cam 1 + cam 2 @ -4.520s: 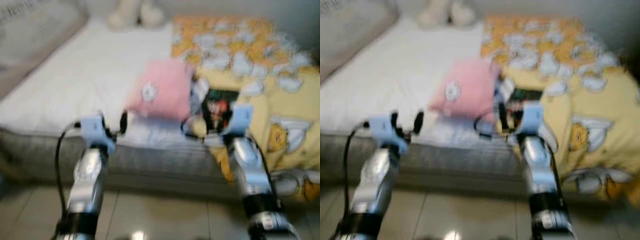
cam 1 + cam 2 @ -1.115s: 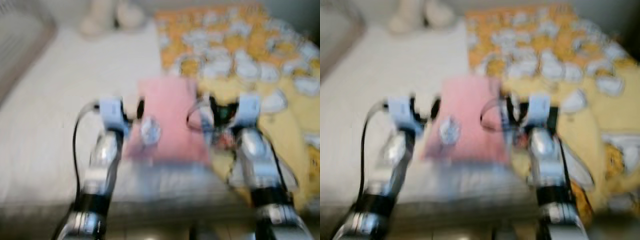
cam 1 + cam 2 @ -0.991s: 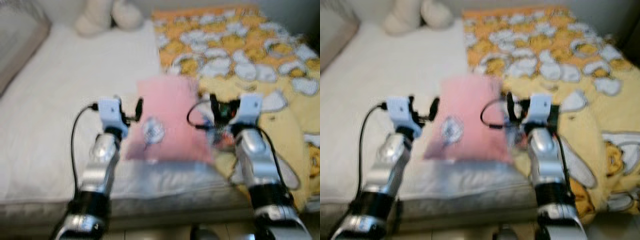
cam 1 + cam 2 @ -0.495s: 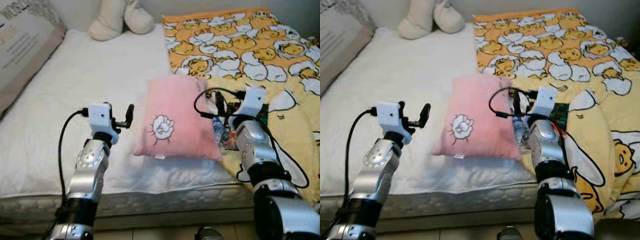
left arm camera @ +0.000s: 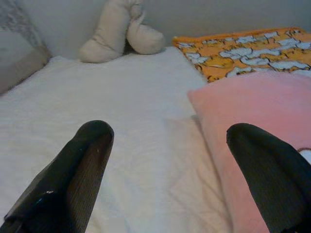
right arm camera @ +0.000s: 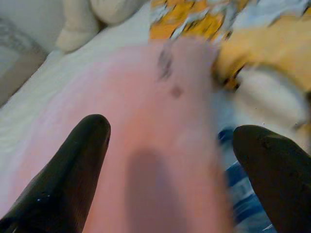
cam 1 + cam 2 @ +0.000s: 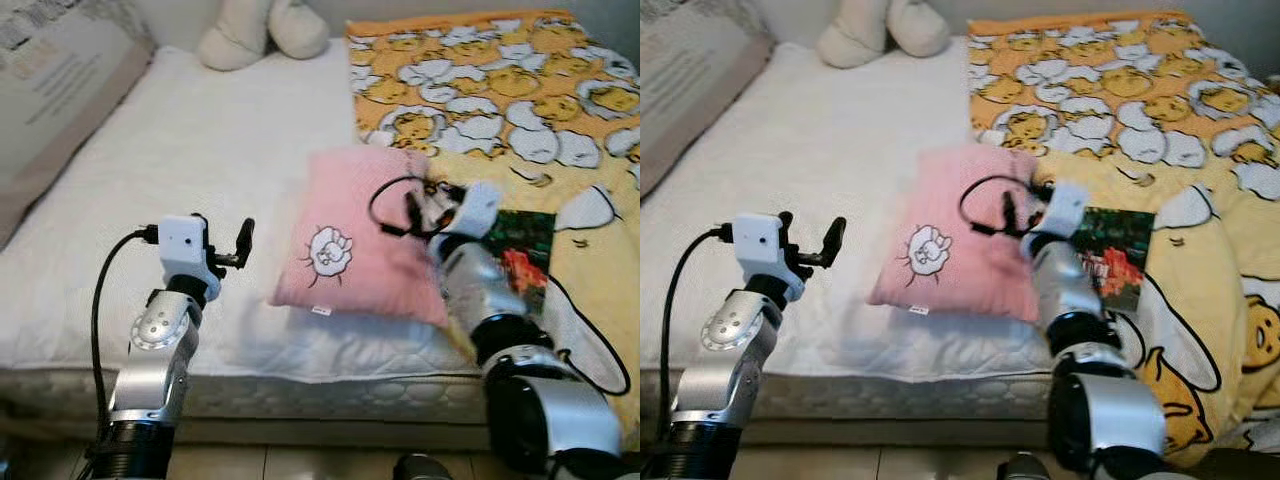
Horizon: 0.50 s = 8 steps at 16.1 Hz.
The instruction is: Clean up the room
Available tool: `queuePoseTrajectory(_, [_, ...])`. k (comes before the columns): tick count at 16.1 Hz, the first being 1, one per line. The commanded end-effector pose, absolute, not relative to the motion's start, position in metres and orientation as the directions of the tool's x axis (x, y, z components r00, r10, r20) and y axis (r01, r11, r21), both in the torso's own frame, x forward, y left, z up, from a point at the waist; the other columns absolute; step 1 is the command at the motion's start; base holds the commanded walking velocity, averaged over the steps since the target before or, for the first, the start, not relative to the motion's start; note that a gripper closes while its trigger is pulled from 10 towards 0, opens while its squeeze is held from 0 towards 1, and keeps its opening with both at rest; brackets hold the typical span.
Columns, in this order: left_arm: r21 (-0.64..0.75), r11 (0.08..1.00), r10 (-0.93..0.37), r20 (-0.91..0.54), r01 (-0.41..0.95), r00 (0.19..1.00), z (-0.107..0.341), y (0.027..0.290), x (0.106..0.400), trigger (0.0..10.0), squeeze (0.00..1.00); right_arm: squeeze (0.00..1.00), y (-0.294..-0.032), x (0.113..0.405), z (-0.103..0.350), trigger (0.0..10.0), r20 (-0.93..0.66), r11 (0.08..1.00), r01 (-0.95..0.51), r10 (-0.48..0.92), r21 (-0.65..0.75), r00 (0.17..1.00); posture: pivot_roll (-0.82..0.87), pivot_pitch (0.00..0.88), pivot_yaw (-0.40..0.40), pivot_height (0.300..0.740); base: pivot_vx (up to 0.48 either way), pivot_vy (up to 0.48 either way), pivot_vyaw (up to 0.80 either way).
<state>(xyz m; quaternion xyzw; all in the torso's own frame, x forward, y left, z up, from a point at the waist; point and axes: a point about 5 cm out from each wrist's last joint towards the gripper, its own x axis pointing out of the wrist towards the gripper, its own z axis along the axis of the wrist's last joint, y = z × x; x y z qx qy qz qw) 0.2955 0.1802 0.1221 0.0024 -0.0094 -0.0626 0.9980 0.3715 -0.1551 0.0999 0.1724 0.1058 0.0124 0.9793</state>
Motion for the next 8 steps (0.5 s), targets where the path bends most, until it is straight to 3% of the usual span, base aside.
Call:
queuePoseTrajectory(1, [0.012, 0.994, -0.106, 0.024, 0.106, 0.994, 0.127, 0.187, 0.294, 10.0, 0.00, 0.00, -0.154, 0.369, 0.093, 10.0, -0.245, 0.919, 0.045, 0.057, 0.393, 0.968, -0.09, 0.000, 0.150, 0.740, 0.000, 0.000, 0.00])
queuePoseTrajectory(8, [0.021, 0.995, -0.098, -0.002, 0.098, 0.995, 0.130, 0.193, 0.291, 10.0, 0.00, 0.00, -0.138, 0.349, 0.054, 10.0, -0.432, 0.871, 0.162, 0.064, 0.465, 0.900, -0.08, 0.015, 0.165, 0.740, 0.000, 0.000, 0.00])
